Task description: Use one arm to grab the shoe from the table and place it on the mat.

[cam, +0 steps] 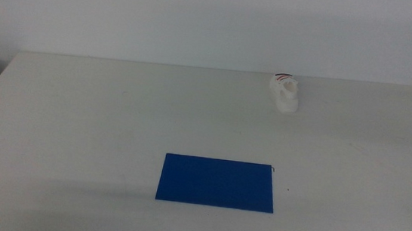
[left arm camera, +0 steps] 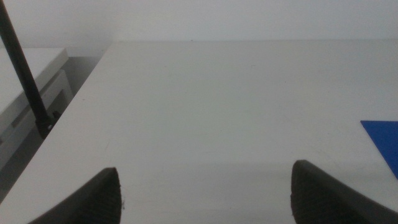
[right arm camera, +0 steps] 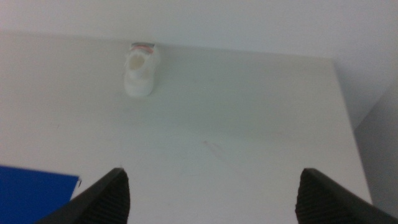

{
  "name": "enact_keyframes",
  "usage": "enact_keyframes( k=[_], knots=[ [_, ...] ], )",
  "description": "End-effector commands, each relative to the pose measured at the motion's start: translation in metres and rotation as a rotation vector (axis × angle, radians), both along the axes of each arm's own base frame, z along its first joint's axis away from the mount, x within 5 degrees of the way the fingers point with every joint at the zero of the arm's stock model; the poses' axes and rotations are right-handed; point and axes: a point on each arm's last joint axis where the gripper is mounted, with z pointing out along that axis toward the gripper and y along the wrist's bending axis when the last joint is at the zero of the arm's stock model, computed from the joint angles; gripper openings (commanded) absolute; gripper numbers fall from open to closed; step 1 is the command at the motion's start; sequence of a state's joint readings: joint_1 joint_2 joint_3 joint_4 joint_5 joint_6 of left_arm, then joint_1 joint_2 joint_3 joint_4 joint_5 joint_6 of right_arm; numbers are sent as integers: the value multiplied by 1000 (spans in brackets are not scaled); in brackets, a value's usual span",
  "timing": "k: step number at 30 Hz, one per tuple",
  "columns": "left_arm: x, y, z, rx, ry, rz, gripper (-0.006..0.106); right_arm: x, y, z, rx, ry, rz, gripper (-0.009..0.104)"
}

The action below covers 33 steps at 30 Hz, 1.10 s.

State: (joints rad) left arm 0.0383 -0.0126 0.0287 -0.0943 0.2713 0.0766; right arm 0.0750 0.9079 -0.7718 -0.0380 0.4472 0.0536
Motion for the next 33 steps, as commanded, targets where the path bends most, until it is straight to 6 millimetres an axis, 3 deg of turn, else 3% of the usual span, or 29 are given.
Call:
enact_keyframes(
  k=[1, 6, 14, 23, 33],
  knots=[
    [1, 0, 5, -11, -87, 3, 94, 25, 6, 27, -35, -3, 37, 92],
    [1, 0, 5, -11, -87, 3, 94, 78, 25, 48, -77, 109, 103, 92],
    [1, 0, 5, -11, -87, 3, 94, 159, 59, 56, -64, 298, 150, 92],
    [1, 0, 5, -11, -87, 3, 94, 242, 83, 29, 32, 406, 158, 92],
    [1, 0, 5, -11, -87, 3, 94, 303, 98, -10, 71, 408, 177, 92]
  ],
)
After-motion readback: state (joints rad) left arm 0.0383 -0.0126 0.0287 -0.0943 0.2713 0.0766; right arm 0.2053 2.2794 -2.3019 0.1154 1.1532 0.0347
